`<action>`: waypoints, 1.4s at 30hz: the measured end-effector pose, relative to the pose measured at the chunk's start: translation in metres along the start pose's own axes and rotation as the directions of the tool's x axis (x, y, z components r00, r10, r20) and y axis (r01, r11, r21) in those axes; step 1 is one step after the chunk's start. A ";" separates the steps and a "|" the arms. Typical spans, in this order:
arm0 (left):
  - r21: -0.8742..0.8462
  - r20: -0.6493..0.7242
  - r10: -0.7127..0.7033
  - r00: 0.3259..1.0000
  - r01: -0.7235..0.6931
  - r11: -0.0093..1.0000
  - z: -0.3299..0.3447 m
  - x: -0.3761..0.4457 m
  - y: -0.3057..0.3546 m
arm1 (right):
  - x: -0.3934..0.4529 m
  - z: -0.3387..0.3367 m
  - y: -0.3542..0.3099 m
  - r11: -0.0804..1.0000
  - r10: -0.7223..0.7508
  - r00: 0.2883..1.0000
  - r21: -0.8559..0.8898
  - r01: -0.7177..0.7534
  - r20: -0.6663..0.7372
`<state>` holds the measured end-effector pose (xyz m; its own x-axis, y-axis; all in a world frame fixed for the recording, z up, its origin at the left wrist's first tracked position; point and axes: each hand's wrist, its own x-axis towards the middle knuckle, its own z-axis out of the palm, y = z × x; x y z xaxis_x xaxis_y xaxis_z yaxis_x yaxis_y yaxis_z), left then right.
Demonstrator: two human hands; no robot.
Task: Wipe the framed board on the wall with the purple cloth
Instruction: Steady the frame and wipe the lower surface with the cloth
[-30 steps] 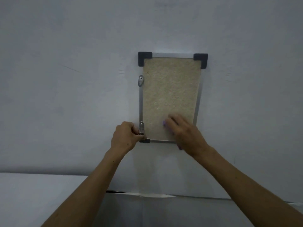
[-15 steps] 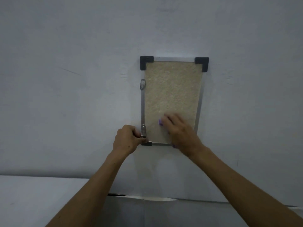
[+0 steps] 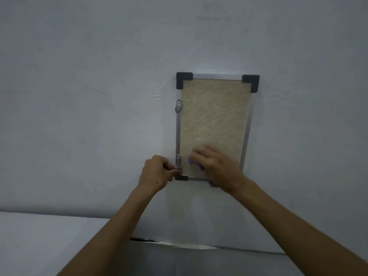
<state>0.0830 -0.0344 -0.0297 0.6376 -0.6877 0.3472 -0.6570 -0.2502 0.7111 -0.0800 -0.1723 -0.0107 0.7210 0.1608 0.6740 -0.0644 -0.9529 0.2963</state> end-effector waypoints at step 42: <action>-0.077 -0.218 -0.075 0.973 0.059 0.995 0.011 -0.032 0.003 | -0.025 -0.023 -0.031 0.392 0.563 0.753 0.693 -0.606 0.340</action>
<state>0.0558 -0.0212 -0.0453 0.7572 -0.5022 0.4176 -0.5851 -0.2375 0.7754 -0.1119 -0.1412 -0.0209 0.7416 -0.5027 0.4442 0.0160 -0.6487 -0.7608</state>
